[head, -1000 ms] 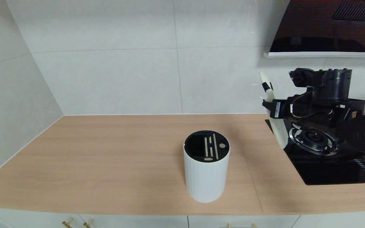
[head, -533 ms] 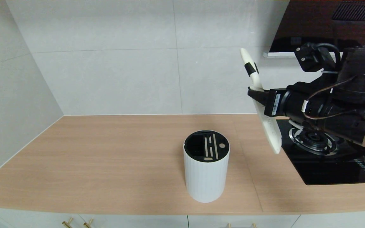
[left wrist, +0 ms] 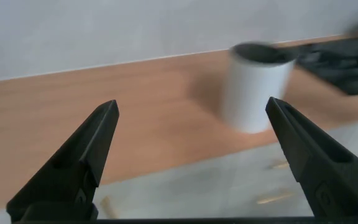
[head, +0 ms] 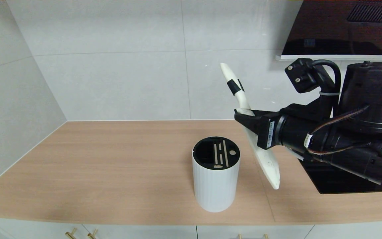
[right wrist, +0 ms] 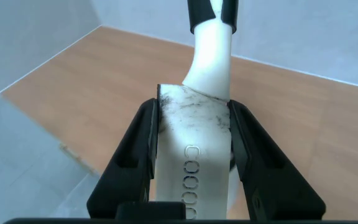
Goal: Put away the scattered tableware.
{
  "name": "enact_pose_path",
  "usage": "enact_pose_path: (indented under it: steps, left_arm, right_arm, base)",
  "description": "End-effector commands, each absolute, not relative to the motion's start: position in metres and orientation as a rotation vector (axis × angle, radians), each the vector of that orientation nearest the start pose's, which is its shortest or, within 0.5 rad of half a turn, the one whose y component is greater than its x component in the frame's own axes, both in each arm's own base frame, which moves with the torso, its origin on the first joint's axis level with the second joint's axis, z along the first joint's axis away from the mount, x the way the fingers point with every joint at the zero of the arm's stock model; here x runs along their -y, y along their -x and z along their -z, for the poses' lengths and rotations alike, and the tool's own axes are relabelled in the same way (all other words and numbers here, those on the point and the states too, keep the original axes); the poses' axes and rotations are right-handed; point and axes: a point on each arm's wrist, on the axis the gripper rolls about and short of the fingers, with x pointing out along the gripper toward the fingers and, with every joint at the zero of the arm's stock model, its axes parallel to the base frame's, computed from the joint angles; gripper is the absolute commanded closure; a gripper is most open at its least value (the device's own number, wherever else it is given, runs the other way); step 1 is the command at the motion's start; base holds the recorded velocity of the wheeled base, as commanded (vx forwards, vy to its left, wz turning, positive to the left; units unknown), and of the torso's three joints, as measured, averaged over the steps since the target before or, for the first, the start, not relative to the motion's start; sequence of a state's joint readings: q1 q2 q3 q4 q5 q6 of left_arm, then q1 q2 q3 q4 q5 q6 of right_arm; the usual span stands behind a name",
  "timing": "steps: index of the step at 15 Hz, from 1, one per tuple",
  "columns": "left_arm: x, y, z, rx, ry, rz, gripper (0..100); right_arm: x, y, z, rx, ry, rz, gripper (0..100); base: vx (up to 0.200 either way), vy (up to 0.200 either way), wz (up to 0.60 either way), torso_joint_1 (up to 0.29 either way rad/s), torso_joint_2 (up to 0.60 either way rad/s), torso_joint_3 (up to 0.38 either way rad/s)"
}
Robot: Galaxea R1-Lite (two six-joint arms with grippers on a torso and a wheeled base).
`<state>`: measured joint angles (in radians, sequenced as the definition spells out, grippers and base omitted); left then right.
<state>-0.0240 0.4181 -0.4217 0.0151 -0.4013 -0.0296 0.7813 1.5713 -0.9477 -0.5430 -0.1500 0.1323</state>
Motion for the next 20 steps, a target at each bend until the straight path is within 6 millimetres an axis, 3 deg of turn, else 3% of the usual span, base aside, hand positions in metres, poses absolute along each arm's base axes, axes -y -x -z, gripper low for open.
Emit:
enact_pose_path:
  steps: [1,2,3,5,7,11,15,18,20]
  left_arm:
    - [0.037,-0.102,-0.255,-0.258,0.106,0.767,0]
    - [0.046,-0.112,-0.259,-0.279,0.129,0.805,0]
    - [0.066,-0.138,-0.263,-0.298,0.214,0.862,0]
    - [0.093,-0.172,-0.257,-0.286,0.303,0.920,0]
    - [0.111,-0.193,-0.249,-0.301,0.397,0.946,0]
    - [0.145,-0.208,-0.238,-0.304,0.586,1.049,0]
    - [0.169,-0.236,-0.213,-0.284,0.603,0.958,0]
    - [0.185,-0.243,-0.207,-0.244,0.616,0.898,0]
    - [0.185,-0.243,-0.208,-0.239,0.618,0.893,0]
  right_arm:
    - [-0.211,-0.208,-0.244,-0.127,-0.085,-0.648,100]
    - [-0.213,-0.208,-0.242,-0.124,-0.087,-0.649,100]
    - [-0.220,-0.207,-0.239,-0.118,-0.087,-0.658,100]
    - [-0.226,-0.205,-0.238,-0.117,-0.087,-0.653,100]
    - [-0.231,-0.200,-0.238,-0.117,-0.085,-0.664,100]
    - [-0.238,-0.195,-0.235,-0.123,-0.082,-0.662,100]
    - [-0.251,-0.187,-0.228,-0.152,-0.085,-0.689,100]
    - [-0.254,-0.186,-0.226,-0.133,-0.096,-0.694,100]
    - [-0.257,-0.183,-0.226,-0.135,-0.094,-0.705,100]
  base:
    - [0.000,0.000,0.00,0.000,0.00,0.000]
    - [0.000,0.000,0.00,0.000,0.00,0.000]
    - [0.000,0.000,0.00,0.000,0.00,0.000]
    - [0.000,0.000,0.00,0.000,0.00,0.000]
    - [0.000,0.000,0.00,0.000,0.00,0.000]
    - [0.000,0.000,0.00,0.000,0.00,0.000]
    - [0.000,0.000,0.00,0.000,0.00,0.000]
    - [0.000,0.000,0.00,0.000,0.00,0.000]
    - [0.000,0.000,0.00,0.000,0.00,0.000]
